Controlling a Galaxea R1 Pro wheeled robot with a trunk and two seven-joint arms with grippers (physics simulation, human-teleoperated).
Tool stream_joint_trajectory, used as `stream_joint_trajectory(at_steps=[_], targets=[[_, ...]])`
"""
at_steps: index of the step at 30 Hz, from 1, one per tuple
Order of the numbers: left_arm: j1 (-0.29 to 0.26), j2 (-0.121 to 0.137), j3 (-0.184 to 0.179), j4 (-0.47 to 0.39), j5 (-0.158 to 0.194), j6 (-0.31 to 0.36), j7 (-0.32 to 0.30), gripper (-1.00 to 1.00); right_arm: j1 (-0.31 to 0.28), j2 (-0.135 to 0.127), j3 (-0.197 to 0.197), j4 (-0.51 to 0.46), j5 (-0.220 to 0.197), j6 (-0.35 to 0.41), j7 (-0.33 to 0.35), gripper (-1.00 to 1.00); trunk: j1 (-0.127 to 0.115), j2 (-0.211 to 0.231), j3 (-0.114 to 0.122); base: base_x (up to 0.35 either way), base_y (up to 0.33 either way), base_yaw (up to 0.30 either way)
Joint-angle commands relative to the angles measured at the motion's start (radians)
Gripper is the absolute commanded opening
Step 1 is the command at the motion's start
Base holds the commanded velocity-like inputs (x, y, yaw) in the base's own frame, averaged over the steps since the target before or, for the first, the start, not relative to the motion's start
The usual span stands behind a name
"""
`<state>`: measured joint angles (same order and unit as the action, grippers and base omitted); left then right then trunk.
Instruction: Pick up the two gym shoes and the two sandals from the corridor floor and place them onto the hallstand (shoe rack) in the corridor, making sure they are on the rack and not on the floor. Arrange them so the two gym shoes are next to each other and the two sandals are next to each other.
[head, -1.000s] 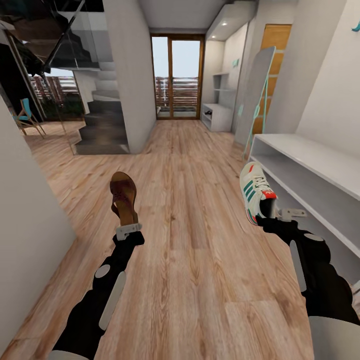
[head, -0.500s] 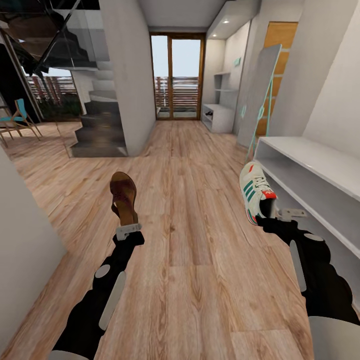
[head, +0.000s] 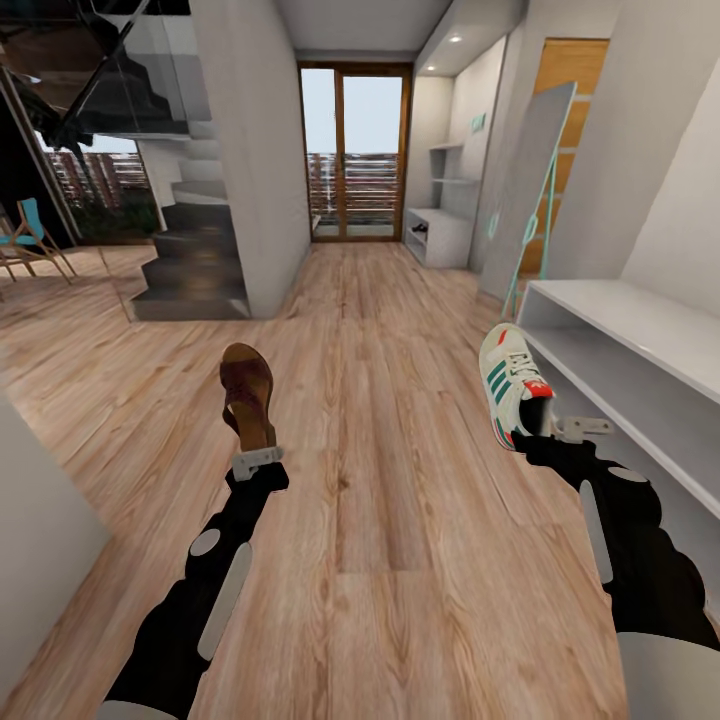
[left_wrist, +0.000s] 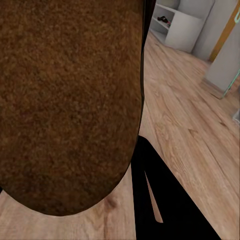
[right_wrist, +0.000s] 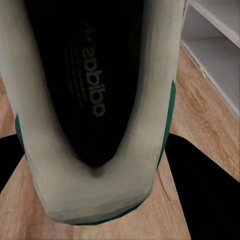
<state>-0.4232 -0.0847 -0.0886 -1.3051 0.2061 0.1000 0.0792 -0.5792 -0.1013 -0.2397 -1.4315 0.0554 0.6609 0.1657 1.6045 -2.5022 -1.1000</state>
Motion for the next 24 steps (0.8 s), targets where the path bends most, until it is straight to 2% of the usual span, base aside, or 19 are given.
stream_joint_trajectory(at_steps=[1, 24], targets=[[0.000, 0.000, -0.002, -0.002, 0.006, 0.006, 0.007, -1.00, -0.001, 0.000, -0.001, -0.001, 0.005, 0.005, 0.006, -1.00, 0.000, 0.000, -0.001, 0.345, 0.000, 0.000], [0.000, 0.000, -0.002, -0.002, 0.006, 0.006, 0.007, -1.00, -0.001, 0.001, -0.001, -0.001, 0.004, 0.005, 0.007, -1.00, 0.000, 0.000, -0.001, 0.345, 0.000, 0.000]])
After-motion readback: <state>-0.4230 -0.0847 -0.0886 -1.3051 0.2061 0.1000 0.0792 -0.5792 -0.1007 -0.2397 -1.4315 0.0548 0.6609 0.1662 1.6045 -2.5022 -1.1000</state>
